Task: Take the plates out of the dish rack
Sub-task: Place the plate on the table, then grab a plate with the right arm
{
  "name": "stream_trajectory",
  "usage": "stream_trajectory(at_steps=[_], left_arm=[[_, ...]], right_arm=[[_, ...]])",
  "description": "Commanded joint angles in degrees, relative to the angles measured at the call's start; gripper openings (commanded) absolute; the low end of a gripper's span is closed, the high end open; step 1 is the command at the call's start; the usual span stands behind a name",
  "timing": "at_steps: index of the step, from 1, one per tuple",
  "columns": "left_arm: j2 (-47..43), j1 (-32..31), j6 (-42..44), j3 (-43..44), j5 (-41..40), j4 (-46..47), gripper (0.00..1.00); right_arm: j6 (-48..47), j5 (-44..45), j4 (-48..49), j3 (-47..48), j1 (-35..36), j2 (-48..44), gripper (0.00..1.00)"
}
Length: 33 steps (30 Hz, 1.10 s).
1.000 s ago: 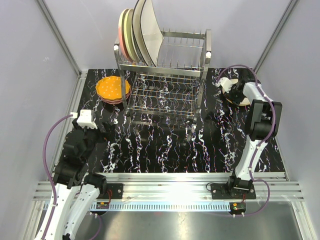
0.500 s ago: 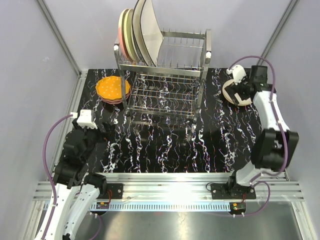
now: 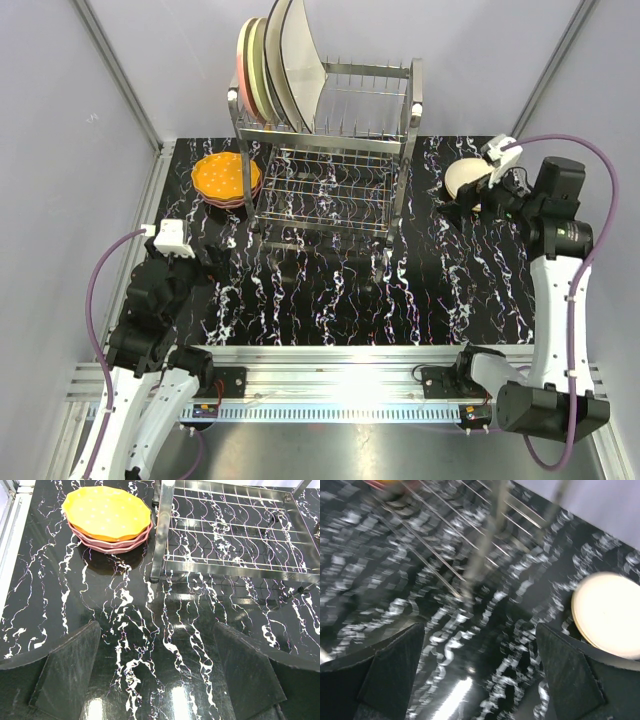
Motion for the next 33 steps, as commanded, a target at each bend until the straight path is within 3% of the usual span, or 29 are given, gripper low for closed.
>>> stream_trajectory(at_steps=[1,6,11,16,27,33], left_arm=[[0.0,0.1,0.6,0.2,1.2,2.7,0.99],[0.5,0.2,0.6,0.3,1.0,2.5,0.99],[0.8,0.2,0.6,0.3,-0.1,2.4,0.99],[0.7,0.2,0.6,0.2,-1.1,2.3,0.99],[1.6,0.2,0.8,0.2,-1.7,2.2,0.99],[2.0,0.2,1.0,0.1,-2.0,2.2,0.99]], right_arm=[[6.7,-14.1,-4.1,6.3,0.4,-1.1,0.99],[13.5,-17.9,-6.4,13.9,4.3,2.5,1.0],[15.7,-12.5,-8.7,24.8,17.5,8.3,1.0],[19.0,-8.2,-6.7,34.1,26.3,15.6,0.98],[24.2,23.8,1.6,59.0,45.1,36.9,0.9],[22.8,38.5,9.5,62.4,50.2,42.3,0.89]])
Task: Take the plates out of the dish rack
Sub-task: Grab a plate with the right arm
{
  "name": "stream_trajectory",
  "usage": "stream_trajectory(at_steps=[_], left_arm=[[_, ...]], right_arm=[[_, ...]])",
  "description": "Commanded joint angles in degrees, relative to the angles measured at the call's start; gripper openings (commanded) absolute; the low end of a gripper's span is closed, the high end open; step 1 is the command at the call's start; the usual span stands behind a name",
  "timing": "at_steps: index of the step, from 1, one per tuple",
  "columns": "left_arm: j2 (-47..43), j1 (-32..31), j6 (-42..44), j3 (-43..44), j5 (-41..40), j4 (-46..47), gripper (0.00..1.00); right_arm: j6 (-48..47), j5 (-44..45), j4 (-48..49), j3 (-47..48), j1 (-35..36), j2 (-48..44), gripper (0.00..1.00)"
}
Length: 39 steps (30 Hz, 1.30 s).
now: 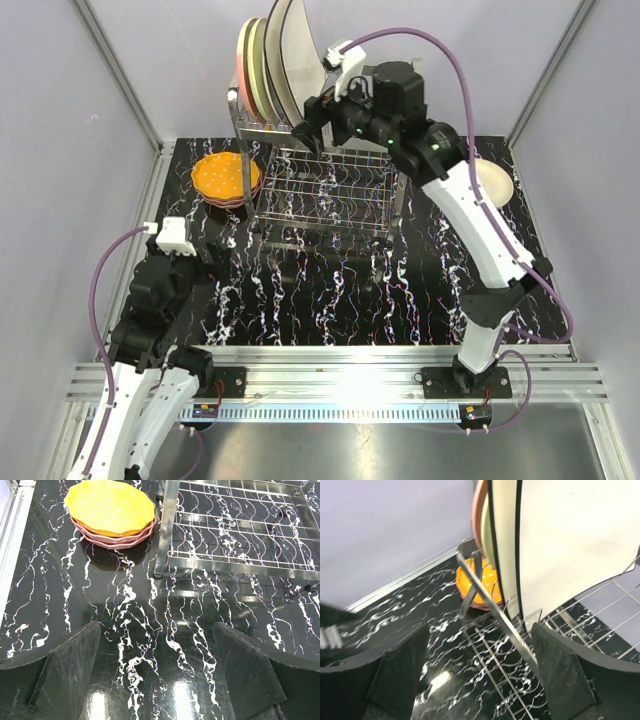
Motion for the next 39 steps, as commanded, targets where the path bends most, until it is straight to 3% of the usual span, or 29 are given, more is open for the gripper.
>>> stream_trajectory(at_steps=[1,10,20,36,39], left_arm=[[0.7,0.2,0.9,0.1,-0.9,2.4,0.99],[1.0,0.2,1.0,0.1,-0.5,2.5,0.99],[0.9,0.2,1.0,0.1,-0.1,2.6,0.99],[0.8,0.2,1.1,0.1,-0.1,2.6,0.99],[0.7,0.2,1.1,0.2,-0.1,2.7,0.99]], right_arm=[[-0.3,12.6,8.4,2.4,2.8,1.7,0.89],[-5.7,23.5,15.6,6.0,4.4,8.1,0.74],[-7.9,25.0,19.8,7.0,4.9,11.8,0.65],[-18.9,36.6,31.5,6.5,8.4,16.9,0.5],[-19.3,37.5,32.0,6.7,8.5,17.4,0.41]])
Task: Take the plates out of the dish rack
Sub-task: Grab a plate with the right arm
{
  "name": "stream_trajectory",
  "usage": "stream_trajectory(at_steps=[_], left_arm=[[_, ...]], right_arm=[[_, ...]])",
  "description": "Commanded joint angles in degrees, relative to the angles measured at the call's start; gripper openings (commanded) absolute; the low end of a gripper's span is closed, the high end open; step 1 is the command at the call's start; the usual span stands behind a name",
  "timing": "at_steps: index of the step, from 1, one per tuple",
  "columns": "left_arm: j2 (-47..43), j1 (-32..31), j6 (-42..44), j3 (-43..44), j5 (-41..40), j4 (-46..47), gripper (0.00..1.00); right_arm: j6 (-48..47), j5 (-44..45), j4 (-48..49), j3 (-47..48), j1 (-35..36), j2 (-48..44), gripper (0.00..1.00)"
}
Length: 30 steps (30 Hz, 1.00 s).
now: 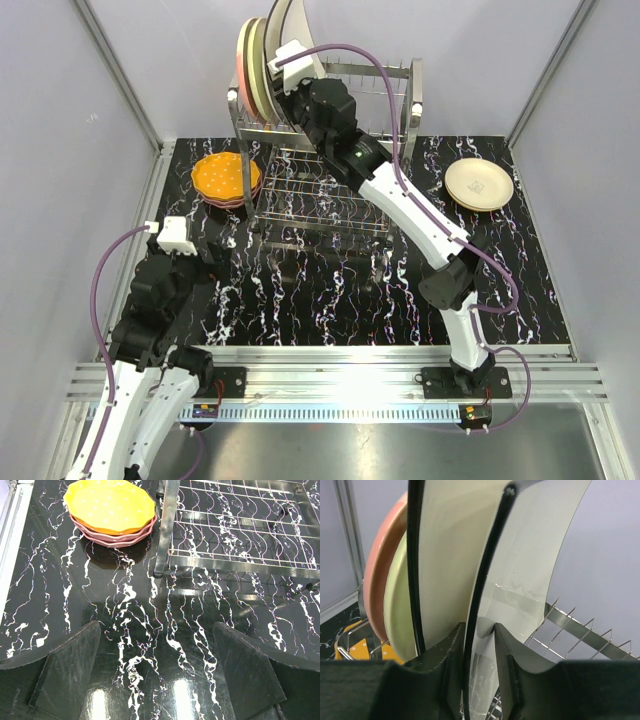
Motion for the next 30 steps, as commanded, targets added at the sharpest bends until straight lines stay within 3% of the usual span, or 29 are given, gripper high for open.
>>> stream_trajectory(at_steps=[1,9,30], left_arm=[[0.1,0.2,0.9,0.1,-0.2,2.5,0.99],[0.1,0.2,0.9,0.1,-0.2,2.4,0.99],[0.9,0.2,1.0,0.0,-0.4,2.6,0.99]], right_arm=[[-2.1,3.5,4.8,1.9,0.7,0.7,0.34],[-1.5,2.5,4.4,3.2,0.8,0.9,0.0],[2.9,-1.8,4.7,16.9,0.9,0.4,0.0]])
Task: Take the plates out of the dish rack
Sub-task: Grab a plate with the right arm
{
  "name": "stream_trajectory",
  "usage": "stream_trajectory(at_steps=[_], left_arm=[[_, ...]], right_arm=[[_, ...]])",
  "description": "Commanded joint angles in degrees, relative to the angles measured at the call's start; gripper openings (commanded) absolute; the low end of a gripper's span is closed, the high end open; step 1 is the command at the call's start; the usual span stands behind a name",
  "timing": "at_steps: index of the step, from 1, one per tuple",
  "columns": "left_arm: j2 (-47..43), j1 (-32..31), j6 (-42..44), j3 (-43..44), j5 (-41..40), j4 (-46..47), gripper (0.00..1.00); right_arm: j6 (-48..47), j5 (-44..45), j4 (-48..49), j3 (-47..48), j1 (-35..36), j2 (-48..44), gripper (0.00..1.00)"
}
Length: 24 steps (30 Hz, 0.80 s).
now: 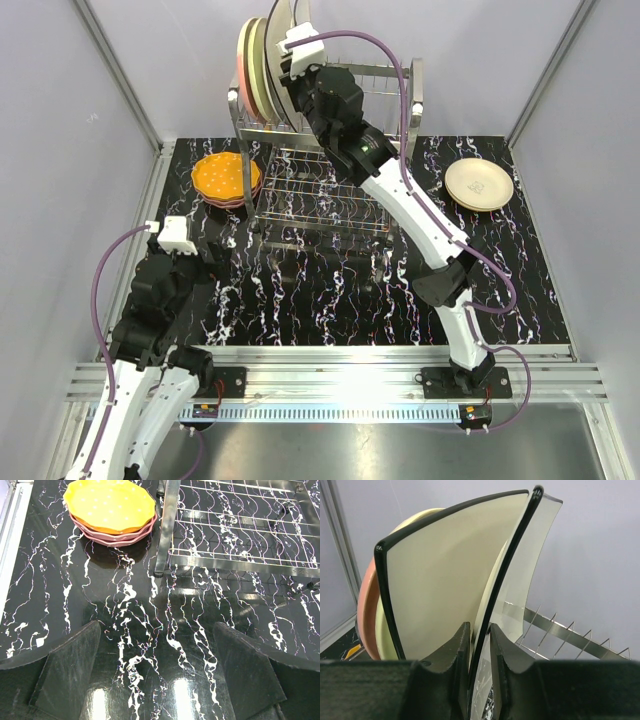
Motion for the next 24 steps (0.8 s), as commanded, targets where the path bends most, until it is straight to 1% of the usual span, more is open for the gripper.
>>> stream_trajectory(at_steps=[1,10,17,24], left_arm=[[0.6,0.2,1.0,0.0,-0.4,2.6,0.99],[1.1,0.2,1.1,0.0,-0.4,2.5,0.99],[1.4,0.2,1.1,0.0,-0.4,2.5,0.99],[1.1,0.2,1.2,0.0,-0.4,2.4,0.99]], right_arm=[[0.8,-5.1,8.4,6.6,0.7,-2.3,0.0],[1.6,-5.9,9.6,10.7,0.7,-1.4,0.0],[2.5,-6.0,11.0,9.2,0.7,-1.2,0.0],[3.5,-2.8,13.6,9.9,0.7,0.1,0.0]])
